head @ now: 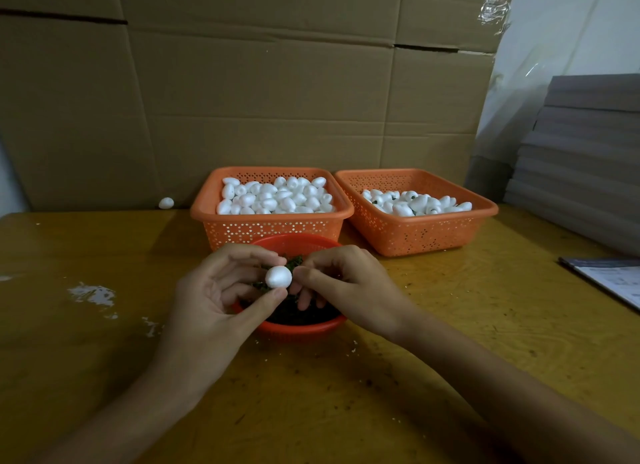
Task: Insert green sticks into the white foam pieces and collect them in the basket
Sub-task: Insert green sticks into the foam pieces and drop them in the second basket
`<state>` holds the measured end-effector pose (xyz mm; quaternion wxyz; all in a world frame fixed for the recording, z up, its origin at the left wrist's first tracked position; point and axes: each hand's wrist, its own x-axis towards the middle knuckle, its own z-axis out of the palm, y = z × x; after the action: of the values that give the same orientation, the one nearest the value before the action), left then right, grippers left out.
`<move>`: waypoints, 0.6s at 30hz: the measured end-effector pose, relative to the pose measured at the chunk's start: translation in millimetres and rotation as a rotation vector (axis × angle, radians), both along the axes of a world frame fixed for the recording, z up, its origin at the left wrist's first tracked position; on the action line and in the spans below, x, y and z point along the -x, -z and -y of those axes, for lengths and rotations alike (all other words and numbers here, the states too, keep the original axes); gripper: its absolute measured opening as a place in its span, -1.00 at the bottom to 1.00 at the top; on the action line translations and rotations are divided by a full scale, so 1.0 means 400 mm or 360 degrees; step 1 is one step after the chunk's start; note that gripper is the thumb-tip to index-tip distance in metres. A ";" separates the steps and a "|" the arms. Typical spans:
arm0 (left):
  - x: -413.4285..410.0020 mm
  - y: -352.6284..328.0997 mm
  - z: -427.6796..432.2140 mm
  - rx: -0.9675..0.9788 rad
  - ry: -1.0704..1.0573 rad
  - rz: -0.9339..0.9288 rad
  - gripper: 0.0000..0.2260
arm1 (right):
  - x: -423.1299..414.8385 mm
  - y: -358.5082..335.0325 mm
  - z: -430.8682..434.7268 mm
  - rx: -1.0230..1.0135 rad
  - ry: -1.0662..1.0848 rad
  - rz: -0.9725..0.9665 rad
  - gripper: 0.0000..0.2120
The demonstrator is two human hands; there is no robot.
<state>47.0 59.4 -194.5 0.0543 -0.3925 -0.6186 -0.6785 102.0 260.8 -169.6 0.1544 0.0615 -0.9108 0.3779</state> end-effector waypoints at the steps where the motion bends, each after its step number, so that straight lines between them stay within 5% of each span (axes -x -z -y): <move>1: 0.001 0.001 0.000 0.0006 -0.0004 -0.0005 -0.69 | 0.001 0.000 -0.001 0.0008 -0.0001 0.0002 -0.73; 18: 0.004 0.010 -0.002 0.0126 -0.0100 -0.0158 -0.79 | 0.004 -0.001 -0.006 0.0040 -0.0013 0.0007 -0.74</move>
<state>45.5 60.2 -198.6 0.0907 -0.4079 -0.6536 -0.6311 100.5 263.0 -169.4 0.1517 0.0623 -0.9061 0.3901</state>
